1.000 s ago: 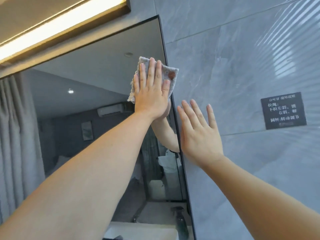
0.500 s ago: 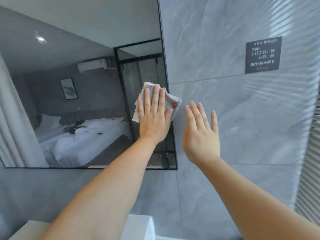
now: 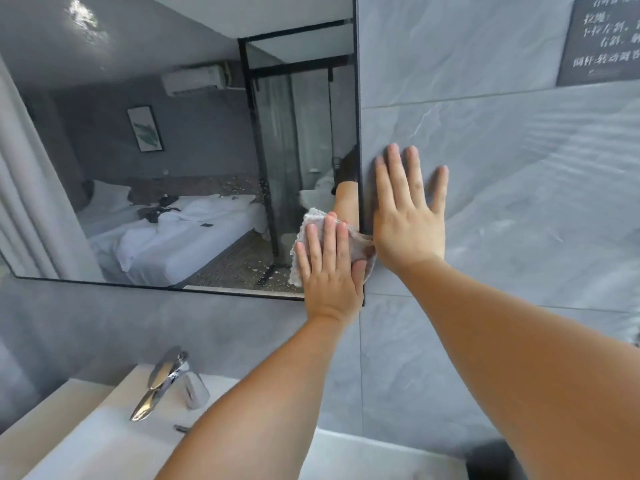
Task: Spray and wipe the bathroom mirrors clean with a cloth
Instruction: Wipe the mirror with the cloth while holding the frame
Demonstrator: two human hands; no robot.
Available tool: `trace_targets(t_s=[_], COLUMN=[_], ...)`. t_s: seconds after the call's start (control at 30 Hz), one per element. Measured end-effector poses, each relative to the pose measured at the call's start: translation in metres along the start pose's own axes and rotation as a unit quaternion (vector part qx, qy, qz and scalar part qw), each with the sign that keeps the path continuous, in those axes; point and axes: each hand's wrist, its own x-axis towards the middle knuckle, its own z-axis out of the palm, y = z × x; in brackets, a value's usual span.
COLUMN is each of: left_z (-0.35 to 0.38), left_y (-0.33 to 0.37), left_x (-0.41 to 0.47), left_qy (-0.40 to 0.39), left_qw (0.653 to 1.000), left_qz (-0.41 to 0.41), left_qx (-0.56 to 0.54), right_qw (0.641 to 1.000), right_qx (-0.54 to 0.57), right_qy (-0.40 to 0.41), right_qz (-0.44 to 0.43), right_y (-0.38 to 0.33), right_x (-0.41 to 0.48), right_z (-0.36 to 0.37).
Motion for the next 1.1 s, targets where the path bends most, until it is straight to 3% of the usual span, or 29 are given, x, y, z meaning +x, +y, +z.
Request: trace_targets(t_s=[0.33, 0.37, 0.43, 0.53, 0.63, 0.7, 0.73, 0.77, 0.8, 0.9, 0.97, 1.03, 1.1], left_z=[0.018, 0.015, 0.010, -0.009, -0.033, -0.040, -0.041, -0.041, -0.038, -0.030, -0.030, -0.035, -0.042], left_y=[-0.014, -0.021, -0.053, -0.132, -0.198, -0.214, -0.209, -0.196, -0.178, -0.102, -0.049, -0.024, -0.041], left_x=[-0.027, -0.027, -0.018, 0.008, 0.042, 0.055, 0.060, 0.064, 0.069, 0.079, 0.083, 0.086, 0.094], left_qy=[0.008, 0.015, 0.055, 0.126, 0.156, 0.178, 0.176, 0.173, 0.180, 0.181, 0.139, 0.085, 0.079], left_qw=[0.999, 1.000, 0.994, 0.949, 0.845, 0.775, 0.760, 0.766, 0.797, 0.930, 0.982, 0.996, 0.994], left_qz=[0.030, 0.013, -0.097, -0.280, -0.489, -0.578, -0.598, -0.594, -0.555, -0.313, -0.124, 0.016, 0.057], left_qx=[0.016, 0.009, -0.019, -0.073, -0.148, -0.184, -0.184, -0.174, -0.157, -0.068, 0.007, 0.039, 0.052], right_qw=[0.997, 0.997, 0.996, 0.995, 0.995, 0.994, 0.994, 0.993, 0.993, 0.992, 0.993, 0.993, 0.992], right_qx=[0.017, 0.023, 0.028, 0.027, 0.031, 0.038, 0.039, 0.039, 0.040, 0.044, 0.059, 0.068, 0.068], right_qy=[0.073, 0.077, 0.082, 0.091, 0.098, 0.101, 0.104, 0.109, 0.115, 0.115, 0.105, 0.101, 0.103], right_qz=[-0.002, -0.003, -0.003, -0.003, -0.006, -0.009, -0.009, -0.008, -0.007, -0.007, -0.009, -0.010, -0.011], right_y=[0.004, 0.004, 0.005, 0.004, 0.004, 0.004, 0.004, 0.003, 0.003, 0.004, 0.005, 0.006, 0.006], right_x=[-0.002, -0.002, -0.002, -0.003, -0.002, -0.002, -0.002, -0.003, -0.003, -0.003, -0.003, -0.003, -0.004], right_z=[0.030, 0.030, 0.031, 0.034, 0.036, 0.036, 0.036, 0.037, 0.039, 0.040, 0.039, 0.039, 0.041])
